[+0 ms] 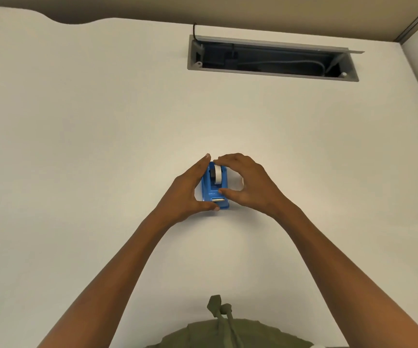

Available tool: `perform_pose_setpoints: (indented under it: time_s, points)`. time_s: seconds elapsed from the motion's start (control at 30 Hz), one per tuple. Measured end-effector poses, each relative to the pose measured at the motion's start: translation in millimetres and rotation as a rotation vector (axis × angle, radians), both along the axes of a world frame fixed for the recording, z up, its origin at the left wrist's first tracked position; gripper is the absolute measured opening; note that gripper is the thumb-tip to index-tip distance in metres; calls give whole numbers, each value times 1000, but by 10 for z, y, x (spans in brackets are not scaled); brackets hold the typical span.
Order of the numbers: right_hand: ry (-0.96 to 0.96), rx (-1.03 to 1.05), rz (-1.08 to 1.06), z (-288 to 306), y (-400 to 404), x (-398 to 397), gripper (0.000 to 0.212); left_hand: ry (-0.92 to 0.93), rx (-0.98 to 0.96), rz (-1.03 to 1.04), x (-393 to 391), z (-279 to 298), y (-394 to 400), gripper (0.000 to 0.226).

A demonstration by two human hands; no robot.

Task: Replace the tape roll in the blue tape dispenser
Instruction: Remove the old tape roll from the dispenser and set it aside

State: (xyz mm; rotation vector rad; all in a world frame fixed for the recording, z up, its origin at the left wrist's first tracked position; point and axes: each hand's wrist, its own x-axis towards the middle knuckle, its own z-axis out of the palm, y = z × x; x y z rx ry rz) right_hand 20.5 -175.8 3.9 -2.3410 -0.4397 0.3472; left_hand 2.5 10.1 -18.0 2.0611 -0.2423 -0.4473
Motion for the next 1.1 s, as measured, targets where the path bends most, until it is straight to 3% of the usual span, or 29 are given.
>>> perform_pose_setpoints:
  time_s: [0.3, 1.1]
  points:
    - [-6, 111, -60, 8, 50, 82, 42, 24, -11, 14, 11, -22, 12, 107]
    - [32, 377, -177, 402, -12, -24, 41, 20, -86, 107, -60, 128, 3, 95]
